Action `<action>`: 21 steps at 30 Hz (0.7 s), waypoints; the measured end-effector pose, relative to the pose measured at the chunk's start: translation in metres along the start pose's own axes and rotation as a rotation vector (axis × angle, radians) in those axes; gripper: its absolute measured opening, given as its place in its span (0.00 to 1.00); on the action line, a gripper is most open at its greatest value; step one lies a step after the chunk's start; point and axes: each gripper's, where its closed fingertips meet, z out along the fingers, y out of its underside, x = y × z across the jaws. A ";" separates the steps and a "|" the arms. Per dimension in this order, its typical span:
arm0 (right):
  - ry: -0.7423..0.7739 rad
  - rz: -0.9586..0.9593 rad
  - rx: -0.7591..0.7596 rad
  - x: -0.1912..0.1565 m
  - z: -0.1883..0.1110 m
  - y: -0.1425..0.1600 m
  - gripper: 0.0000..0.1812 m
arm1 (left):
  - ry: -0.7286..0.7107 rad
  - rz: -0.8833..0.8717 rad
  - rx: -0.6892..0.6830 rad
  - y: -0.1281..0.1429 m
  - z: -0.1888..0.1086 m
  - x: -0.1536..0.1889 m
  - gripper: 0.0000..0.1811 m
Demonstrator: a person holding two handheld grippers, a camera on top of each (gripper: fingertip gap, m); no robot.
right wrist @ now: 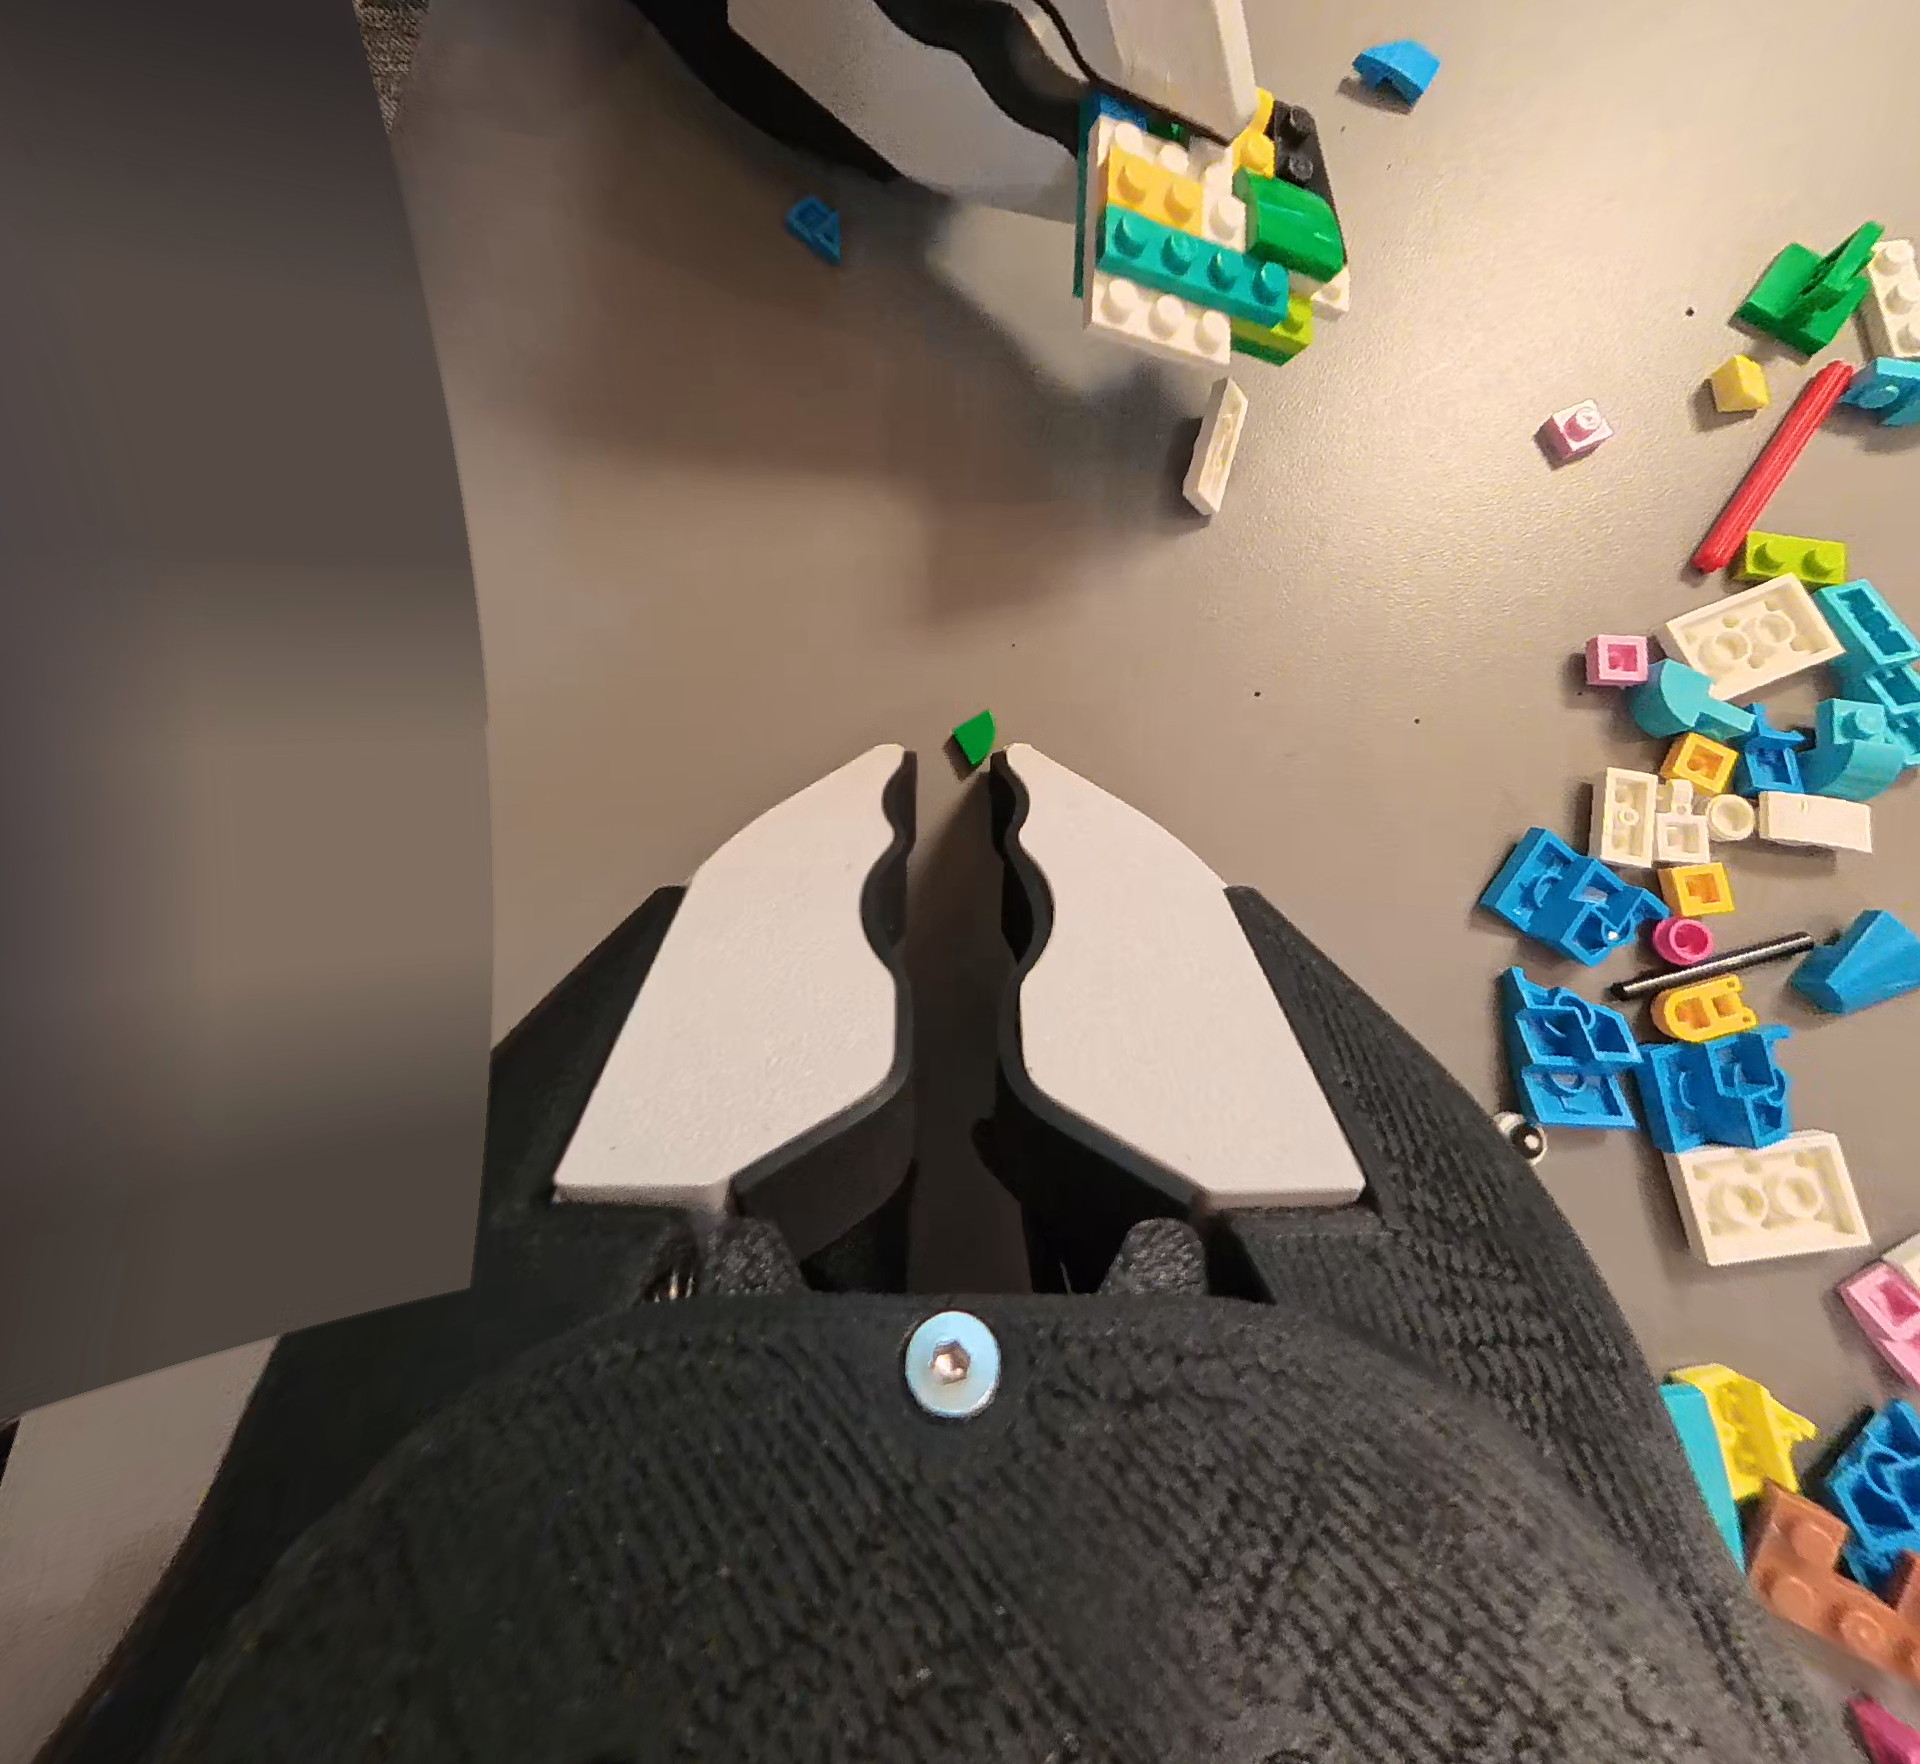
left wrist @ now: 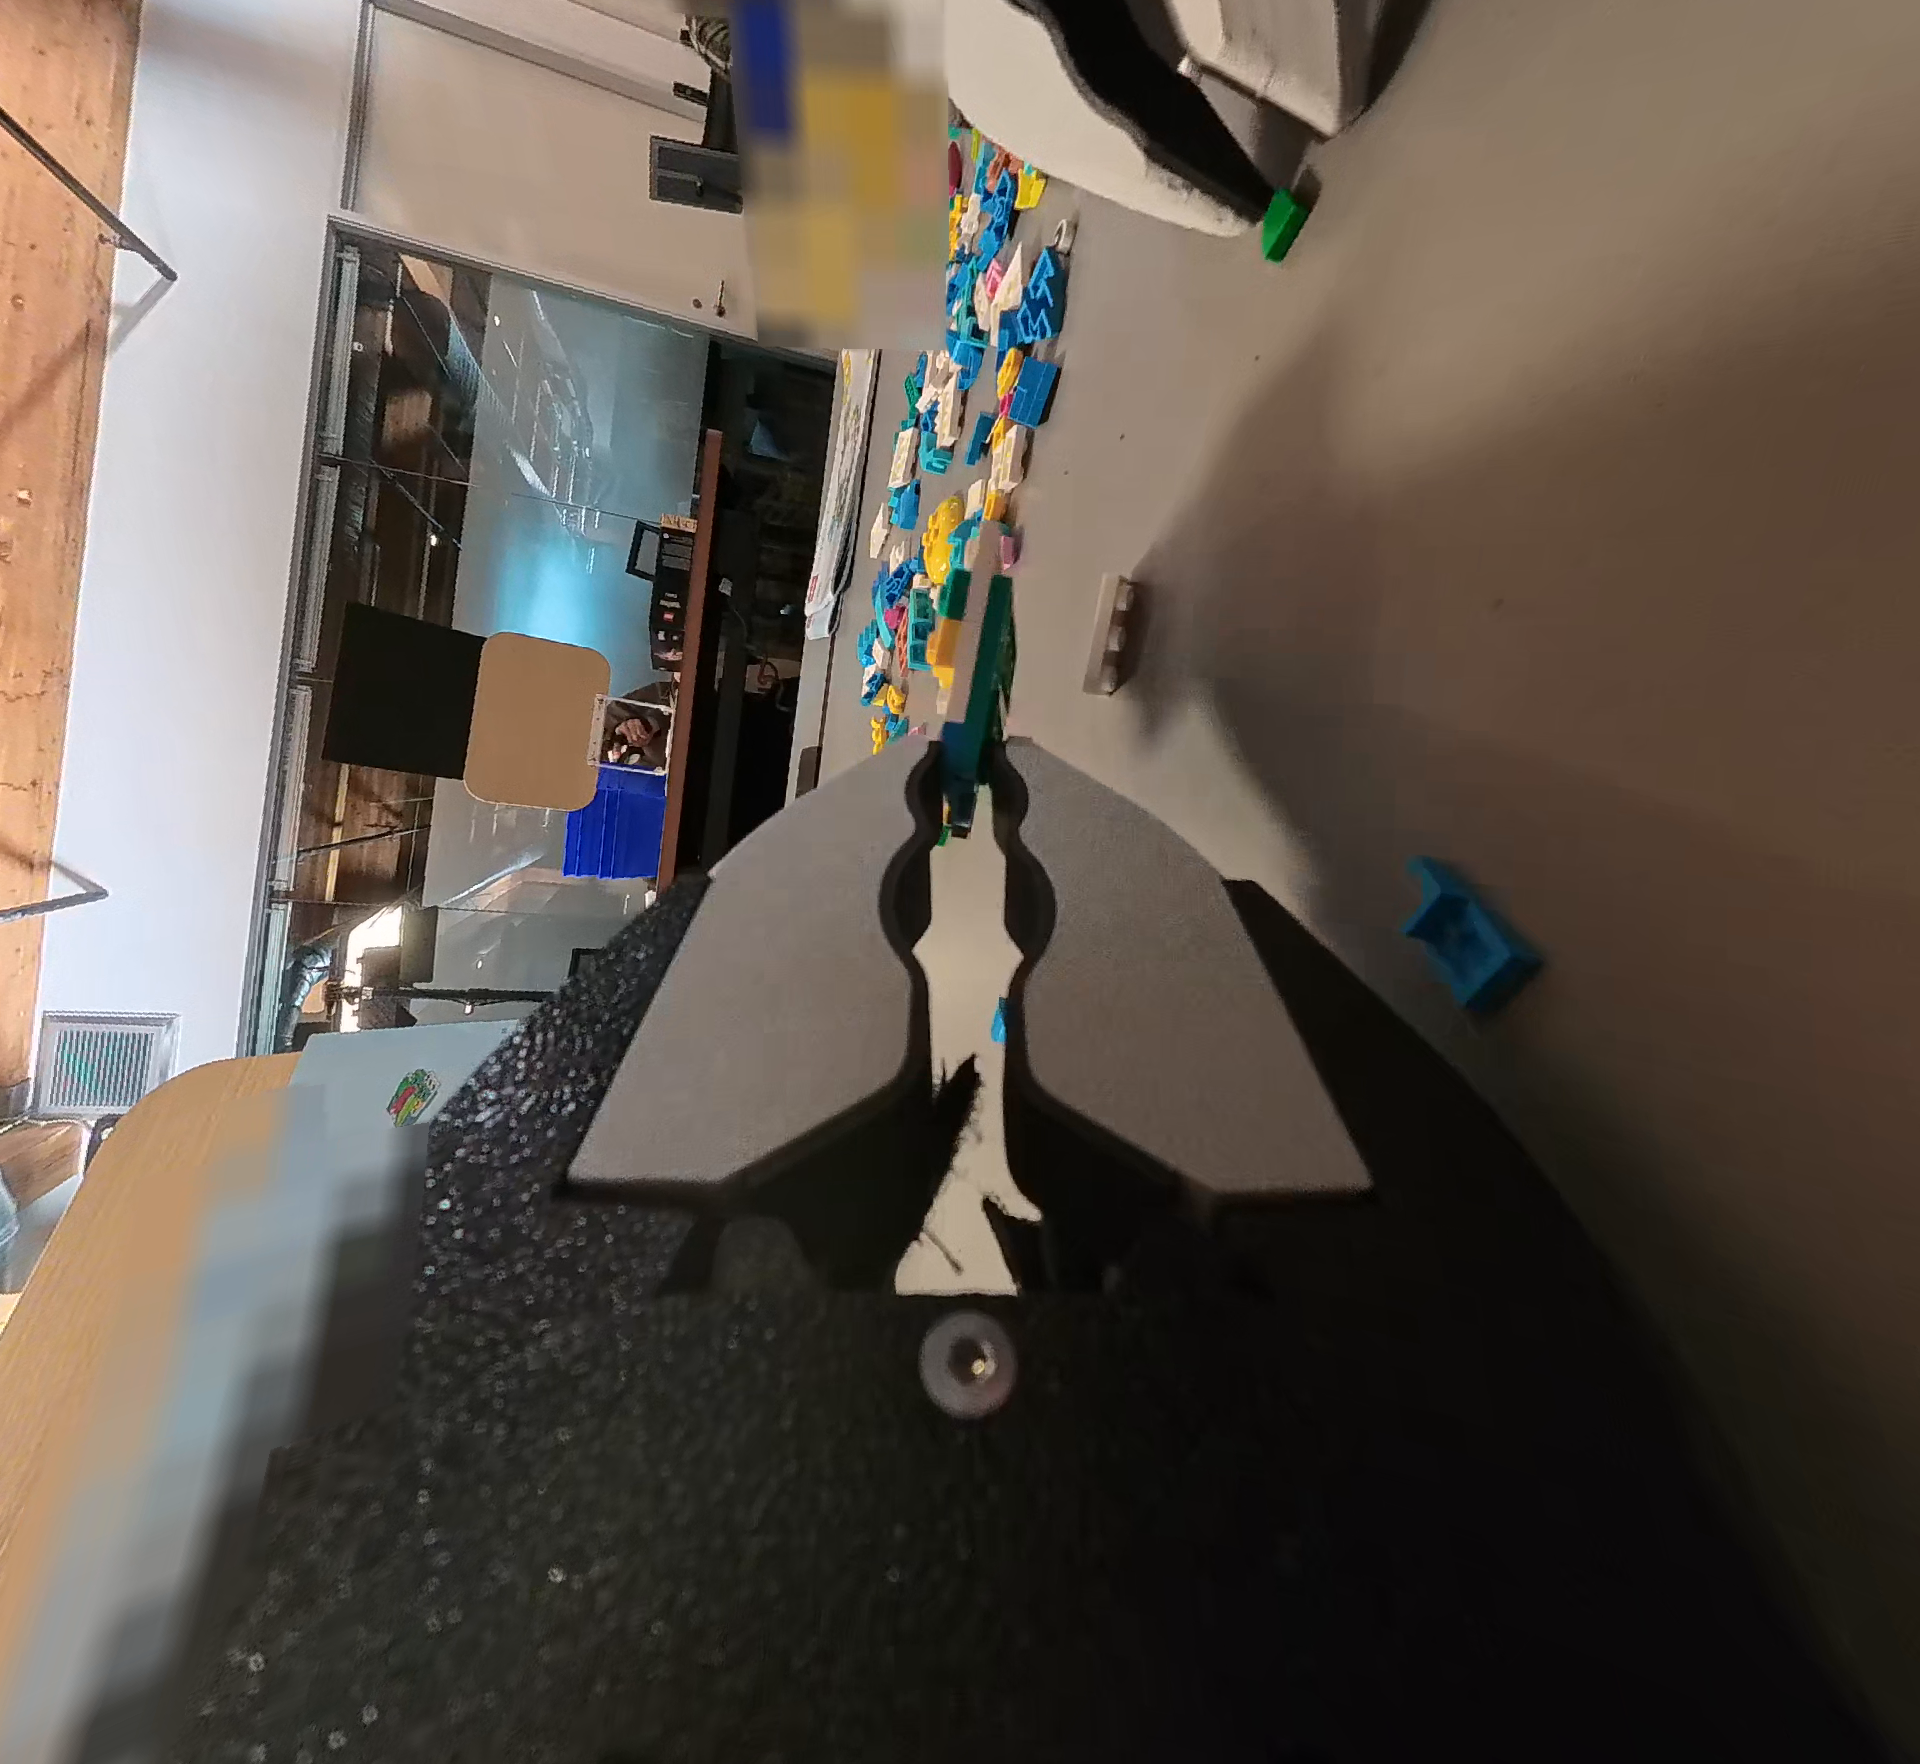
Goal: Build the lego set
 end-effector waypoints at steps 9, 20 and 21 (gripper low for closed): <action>0.046 0.104 -0.023 0.006 0.001 -0.002 0.07 | 0.002 -0.001 0.000 0.000 0.000 0.000 0.04; 0.294 0.347 0.003 0.004 -0.003 0.002 0.08 | 0.005 -0.004 0.000 0.000 0.001 0.001 0.04; 0.308 0.345 0.006 0.004 -0.003 0.002 0.08 | 0.006 -0.004 0.001 0.000 0.001 0.001 0.04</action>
